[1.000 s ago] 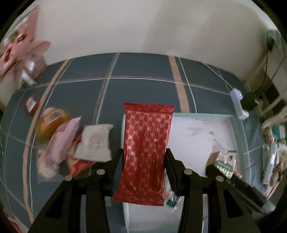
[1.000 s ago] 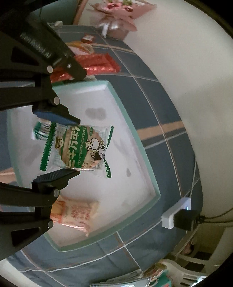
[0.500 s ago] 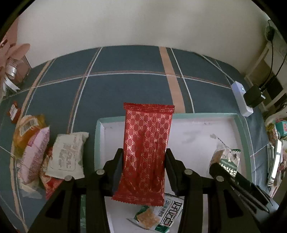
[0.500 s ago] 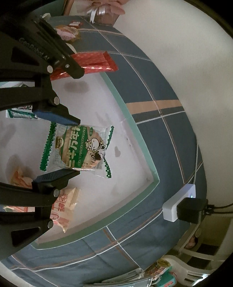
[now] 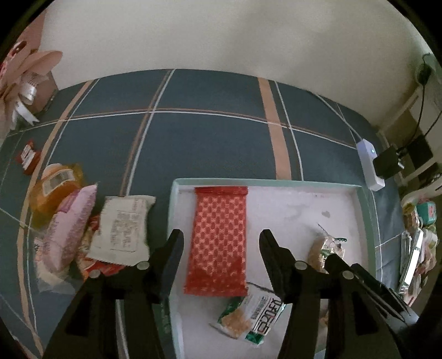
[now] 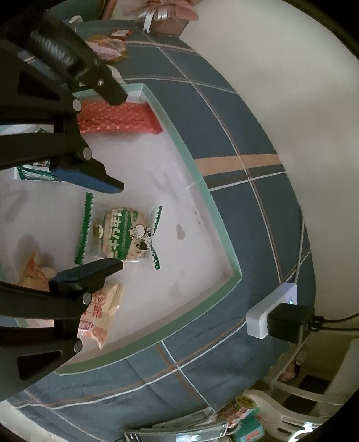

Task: Organize snacks
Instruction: 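Carry both packs over the white tray and open both grippers to release them, then move both grippers back toward the remaining snacks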

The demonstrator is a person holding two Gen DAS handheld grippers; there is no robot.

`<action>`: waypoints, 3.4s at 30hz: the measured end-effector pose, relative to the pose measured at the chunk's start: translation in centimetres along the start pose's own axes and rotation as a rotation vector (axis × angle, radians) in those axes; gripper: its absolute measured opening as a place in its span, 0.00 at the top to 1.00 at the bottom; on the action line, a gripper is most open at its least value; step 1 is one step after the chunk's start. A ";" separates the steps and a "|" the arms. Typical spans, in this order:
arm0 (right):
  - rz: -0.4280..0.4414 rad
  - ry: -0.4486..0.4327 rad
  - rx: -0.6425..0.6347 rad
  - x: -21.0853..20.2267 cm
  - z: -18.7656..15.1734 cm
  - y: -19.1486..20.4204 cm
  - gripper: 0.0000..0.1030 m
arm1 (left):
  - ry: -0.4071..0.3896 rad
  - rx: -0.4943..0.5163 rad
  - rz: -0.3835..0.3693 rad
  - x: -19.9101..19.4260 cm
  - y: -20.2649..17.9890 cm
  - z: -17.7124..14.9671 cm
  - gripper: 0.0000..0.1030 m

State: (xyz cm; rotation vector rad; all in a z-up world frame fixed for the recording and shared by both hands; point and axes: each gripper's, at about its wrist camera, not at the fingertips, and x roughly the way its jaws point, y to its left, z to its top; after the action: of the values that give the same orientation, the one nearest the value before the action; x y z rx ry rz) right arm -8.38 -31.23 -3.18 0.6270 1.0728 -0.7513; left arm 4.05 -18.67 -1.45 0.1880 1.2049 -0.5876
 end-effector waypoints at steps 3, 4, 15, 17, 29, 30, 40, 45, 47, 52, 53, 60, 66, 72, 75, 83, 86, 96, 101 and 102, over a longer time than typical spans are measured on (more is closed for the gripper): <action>-0.022 0.020 -0.013 -0.2 -0.2 0.2 0.41 | 0.005 -0.008 0.043 -0.5 0.7 -0.3 0.21; -0.029 0.025 -0.019 -0.1 -0.2 0.3 0.31 | 0.004 -0.014 0.067 -0.6 1.1 -0.3 0.16; -0.101 0.028 -0.034 -0.6 -0.5 0.1 0.00 | 0.025 -0.041 0.164 -1.1 3.6 -1.2 0.02; -0.108 0.026 -0.043 -0.8 -0.5 0.3 0.00 | 0.026 -0.047 0.162 -1.3 4.1 -1.3 0.02; -0.090 0.047 -0.128 -2.6 -0.9 2.9 0.00 | -0.003 0.007 0.190 -3.1 5.4 -1.9 0.02; -0.091 0.058 -0.135 -2.5 -1.1 3.2 0.00 | 0.002 0.006 0.203 -3.0 5.8 -1.9 0.02; -0.047 0.088 -0.205 -2.2 -3.1 7.3 0.00 | 0.011 -0.113 0.259 -3.8 12.2 -2.4 0.02; -0.001 0.112 -0.256 -1.7 -4.3 10.2 0.00 | -0.006 -0.179 0.291 -5.0 15.1 -2.5 0.02; 0.006 0.120 -0.275 -1.5 -4.9 11.3 0.00 | -0.010 -0.203 0.290 -5.4 16.3 -2.6 0.02; 0.041 0.143 -0.302 -0.9 -6.1 13.4 0.00 | -0.019 -0.266 0.288 -6.2 18.7 -3.1 0.02; 0.051 0.147 -0.311 -0.9 -6.3 13.8 0.00 | -0.021 -0.278 0.287 -6.4 19.1 -3.2 0.02; 0.112 0.140 -0.341 -0.9 -7.4 16.2 0.00 | -0.022 -0.355 0.282 -6.9 22.1 -4.0 0.02; 0.160 0.137 -0.387 -0.5 -8.7 18.2 0.01 | 0.028 -0.386 0.278 -5.4 23.1 -4.3 0.02; 0.181 0.163 -0.409 0.3 -9.5 19.0 0.14 | 0.068 -0.370 0.262 -3.9 22.5 -4.5 0.02; 0.202 0.165 -0.408 0.7 -9.4 19.0 0.18 | 0.065 -0.371 0.261 -3.9 22.4 -4.5 0.02; 0.246 0.202 -0.403 1.6 -9.2 18.7 0.40 | 0.075 -0.391 0.248 -3.3 22.9 -4.4 0.02; 0.236 0.193 -0.407 1.6 -9.1 18.6 0.44 | 0.084 -0.397 0.241 -3.0 23.1 -4.4 0.02; 0.195 0.181 -0.423 1.7 -8.8 18.6 0.46 | 0.099 -0.412 0.227 -2.3 23.6 -4.4 0.02; 0.184 0.179 -0.424 1.8 -9.1 18.8 0.46 | 0.099 -0.412 0.227 -2.2 23.5 -4.4 0.02; 0.180 0.178 -0.425 1.8 -9.2 19.0 0.46 | 0.099 -0.412 0.227 -2.2 23.5 -4.4 0.02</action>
State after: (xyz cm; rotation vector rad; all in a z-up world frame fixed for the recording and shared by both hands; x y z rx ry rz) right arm 2.31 -13.26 -6.38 0.4217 1.2743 -0.2990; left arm 12.14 3.63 -4.98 0.0027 1.3525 -0.1260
